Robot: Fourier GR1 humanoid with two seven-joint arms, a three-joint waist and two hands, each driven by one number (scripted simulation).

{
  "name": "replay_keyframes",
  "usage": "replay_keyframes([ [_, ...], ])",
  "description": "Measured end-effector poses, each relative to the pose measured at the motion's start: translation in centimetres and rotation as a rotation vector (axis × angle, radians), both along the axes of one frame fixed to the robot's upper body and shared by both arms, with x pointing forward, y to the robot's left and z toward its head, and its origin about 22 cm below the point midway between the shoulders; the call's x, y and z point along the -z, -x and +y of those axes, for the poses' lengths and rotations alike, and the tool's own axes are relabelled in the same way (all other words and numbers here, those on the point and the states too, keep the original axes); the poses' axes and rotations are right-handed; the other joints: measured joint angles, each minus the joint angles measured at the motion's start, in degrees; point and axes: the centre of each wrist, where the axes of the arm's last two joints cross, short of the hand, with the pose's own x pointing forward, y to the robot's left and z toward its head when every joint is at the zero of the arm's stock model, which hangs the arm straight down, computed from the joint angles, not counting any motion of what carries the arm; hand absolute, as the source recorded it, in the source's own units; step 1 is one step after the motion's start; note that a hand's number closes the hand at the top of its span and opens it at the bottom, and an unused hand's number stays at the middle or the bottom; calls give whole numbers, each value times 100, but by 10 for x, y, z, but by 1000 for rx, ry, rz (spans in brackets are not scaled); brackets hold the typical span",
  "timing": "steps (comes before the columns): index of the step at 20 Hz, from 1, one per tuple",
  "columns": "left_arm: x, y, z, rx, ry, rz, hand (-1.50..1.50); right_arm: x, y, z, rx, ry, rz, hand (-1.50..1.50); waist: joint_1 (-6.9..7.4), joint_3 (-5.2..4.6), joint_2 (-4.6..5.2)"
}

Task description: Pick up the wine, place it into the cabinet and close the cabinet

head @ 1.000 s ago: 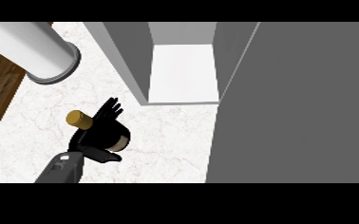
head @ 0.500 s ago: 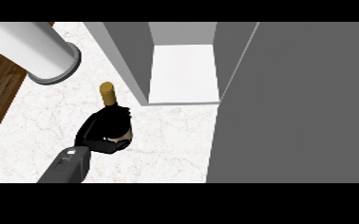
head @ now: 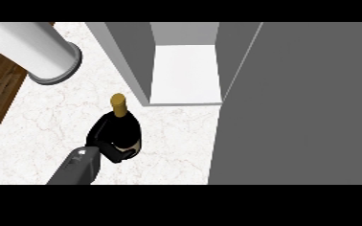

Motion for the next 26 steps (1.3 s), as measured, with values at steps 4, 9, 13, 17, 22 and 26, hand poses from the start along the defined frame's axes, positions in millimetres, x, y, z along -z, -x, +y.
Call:
replay_keyframes([
  [4,7,9,-1,-162,40,-8,150,2,0,-1,4,-4,5,-150,35,4,-16],
  [9,12,22,16,-469,92,-29,150,2,0,-4,20,4,11,-150,94,4,-30],
  [13,11,28,14,-541,130,-53,150,2,0,-5,22,4,11,-150,113,8,-35],
  [17,2,28,6,-529,155,-60,150,5,1,-5,19,2,7,-150,114,8,-34],
  [22,-13,30,-14,-471,158,-105,150,-1,-1,-8,26,17,12,-150,114,8,-37],
  [26,-28,34,-38,-420,162,-108,150,1,-3,-9,26,13,12,-150,113,9,-39],
])
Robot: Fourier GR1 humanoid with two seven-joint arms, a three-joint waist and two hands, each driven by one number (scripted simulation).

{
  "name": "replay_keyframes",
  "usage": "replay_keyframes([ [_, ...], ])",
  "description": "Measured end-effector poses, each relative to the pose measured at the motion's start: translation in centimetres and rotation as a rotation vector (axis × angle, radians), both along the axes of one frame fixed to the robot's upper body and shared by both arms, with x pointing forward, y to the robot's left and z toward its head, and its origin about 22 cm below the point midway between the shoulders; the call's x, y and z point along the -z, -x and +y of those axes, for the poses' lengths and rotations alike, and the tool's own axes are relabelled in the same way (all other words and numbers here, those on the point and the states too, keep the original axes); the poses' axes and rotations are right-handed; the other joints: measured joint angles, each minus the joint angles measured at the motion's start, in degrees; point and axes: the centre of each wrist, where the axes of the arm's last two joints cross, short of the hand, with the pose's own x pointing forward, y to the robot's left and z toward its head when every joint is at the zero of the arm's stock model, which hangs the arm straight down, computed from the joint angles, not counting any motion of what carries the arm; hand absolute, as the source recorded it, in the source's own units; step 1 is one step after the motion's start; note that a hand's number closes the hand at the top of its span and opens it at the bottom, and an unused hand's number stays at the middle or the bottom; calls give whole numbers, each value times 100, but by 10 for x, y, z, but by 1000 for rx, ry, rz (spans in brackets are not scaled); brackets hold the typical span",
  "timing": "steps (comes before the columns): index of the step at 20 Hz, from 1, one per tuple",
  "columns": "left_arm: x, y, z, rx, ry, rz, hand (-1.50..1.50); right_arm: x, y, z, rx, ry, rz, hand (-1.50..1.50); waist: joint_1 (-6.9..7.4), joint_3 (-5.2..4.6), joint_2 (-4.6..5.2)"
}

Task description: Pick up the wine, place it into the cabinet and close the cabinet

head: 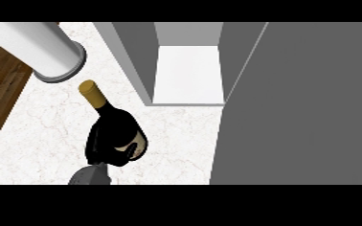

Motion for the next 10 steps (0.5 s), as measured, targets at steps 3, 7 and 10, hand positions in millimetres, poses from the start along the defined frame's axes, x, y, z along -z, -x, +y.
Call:
replay_keyframes([
  [3,-10,5,-17,11,-5,-5,150,-2,-2,-1,3,1,1,-150,-7,-2,5],
  [7,-27,9,-41,22,1,10,150,0,-1,0,-8,-1,5,-150,-18,-2,9],
  [10,-42,12,-61,20,13,29,150,-1,-2,-2,-7,6,5,-150,-22,-3,11],
])
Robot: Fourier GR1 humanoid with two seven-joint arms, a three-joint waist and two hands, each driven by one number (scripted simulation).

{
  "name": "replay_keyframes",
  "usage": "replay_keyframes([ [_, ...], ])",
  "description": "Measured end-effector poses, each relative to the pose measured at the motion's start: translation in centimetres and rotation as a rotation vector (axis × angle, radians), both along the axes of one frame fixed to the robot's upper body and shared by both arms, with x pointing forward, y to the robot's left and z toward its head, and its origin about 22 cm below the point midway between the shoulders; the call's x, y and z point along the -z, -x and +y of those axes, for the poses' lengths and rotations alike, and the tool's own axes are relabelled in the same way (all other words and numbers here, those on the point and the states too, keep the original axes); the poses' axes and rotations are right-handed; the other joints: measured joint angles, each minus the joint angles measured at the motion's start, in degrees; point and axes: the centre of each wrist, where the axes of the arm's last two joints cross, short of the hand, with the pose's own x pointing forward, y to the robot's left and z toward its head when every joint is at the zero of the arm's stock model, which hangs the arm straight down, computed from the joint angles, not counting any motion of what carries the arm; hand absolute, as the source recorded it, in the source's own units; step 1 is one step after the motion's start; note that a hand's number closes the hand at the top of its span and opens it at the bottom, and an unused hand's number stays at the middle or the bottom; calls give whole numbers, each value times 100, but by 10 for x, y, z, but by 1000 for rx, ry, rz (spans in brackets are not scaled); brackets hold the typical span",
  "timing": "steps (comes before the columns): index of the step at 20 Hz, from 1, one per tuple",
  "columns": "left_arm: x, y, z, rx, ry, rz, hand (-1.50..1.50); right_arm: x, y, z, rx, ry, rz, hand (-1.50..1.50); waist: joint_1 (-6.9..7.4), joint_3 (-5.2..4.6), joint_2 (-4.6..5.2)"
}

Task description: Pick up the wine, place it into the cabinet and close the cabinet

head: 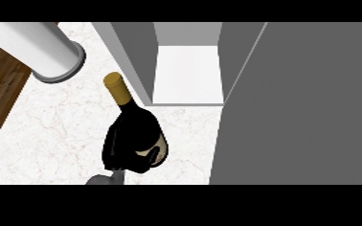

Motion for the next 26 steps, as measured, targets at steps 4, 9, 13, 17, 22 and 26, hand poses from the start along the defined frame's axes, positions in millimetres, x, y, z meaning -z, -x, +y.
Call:
replay_keyframes([
  [4,-6,0,-22,-17,6,42,150,0,0,-1,2,-2,3,-150,-14,-2,5],
  [9,2,-5,-42,-39,16,77,150,1,-2,2,-13,-10,9,-150,-30,-3,11],
  [13,8,-14,-52,-59,10,95,150,-4,-5,-1,-11,-8,8,-150,-40,-4,15],
  [17,16,-19,-53,-68,4,93,150,0,-6,-2,-13,-13,7,-150,-37,-5,14],
  [22,16,-31,-58,-60,5,58,150,6,-6,0,-31,-25,9,-150,-40,-4,15],
  [26,12,-48,-66,-68,-7,50,150,9,-8,-4,-29,-24,5,-150,-68,-5,21],
])
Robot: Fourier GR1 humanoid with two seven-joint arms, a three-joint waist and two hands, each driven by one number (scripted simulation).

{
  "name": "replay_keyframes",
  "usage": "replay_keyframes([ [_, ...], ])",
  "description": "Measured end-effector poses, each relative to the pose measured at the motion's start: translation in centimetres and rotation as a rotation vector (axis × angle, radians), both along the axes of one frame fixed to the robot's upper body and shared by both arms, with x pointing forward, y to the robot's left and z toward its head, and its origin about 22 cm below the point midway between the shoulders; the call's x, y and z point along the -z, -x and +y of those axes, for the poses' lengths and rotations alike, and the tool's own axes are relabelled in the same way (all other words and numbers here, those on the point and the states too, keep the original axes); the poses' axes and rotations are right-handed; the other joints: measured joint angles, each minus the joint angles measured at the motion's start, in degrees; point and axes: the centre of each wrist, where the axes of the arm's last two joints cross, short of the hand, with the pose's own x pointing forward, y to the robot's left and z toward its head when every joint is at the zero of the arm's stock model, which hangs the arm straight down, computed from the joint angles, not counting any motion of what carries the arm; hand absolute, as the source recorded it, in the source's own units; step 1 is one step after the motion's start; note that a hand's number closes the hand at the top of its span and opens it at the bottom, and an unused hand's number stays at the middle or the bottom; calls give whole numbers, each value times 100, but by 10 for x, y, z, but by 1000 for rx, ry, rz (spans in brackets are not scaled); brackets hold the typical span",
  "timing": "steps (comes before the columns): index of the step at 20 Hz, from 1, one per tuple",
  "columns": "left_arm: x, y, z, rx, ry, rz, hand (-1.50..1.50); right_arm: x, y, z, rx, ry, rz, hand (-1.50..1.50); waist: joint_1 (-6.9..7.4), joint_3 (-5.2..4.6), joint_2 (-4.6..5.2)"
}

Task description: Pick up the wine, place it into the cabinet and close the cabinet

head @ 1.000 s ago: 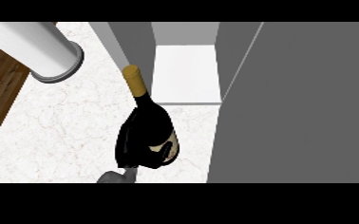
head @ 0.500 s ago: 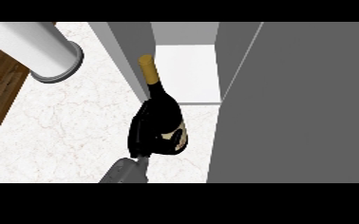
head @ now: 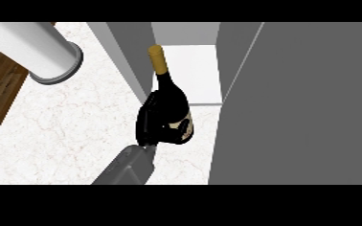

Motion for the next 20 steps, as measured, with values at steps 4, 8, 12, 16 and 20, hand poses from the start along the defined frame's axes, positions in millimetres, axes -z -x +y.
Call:
replay_keyframes([
  [4,-8,-18,-2,-13,-12,-6,150,2,-1,2,-8,-4,-1,-150,5,1,0],
  [8,-18,-33,-9,-33,-12,4,150,0,-3,0,-13,-14,-2,-150,-29,-1,6],
  [12,-25,-43,-10,-44,1,16,150,8,2,-5,-3,-10,-3,-150,-21,1,3],
  [16,-35,-64,-8,-68,-6,4,150,10,-4,-2,-16,-10,-5,-150,-48,0,16],
  [20,-40,-80,-5,-83,-24,4,150,8,-6,2,-21,-16,-13,-150,-70,-4,29],
])
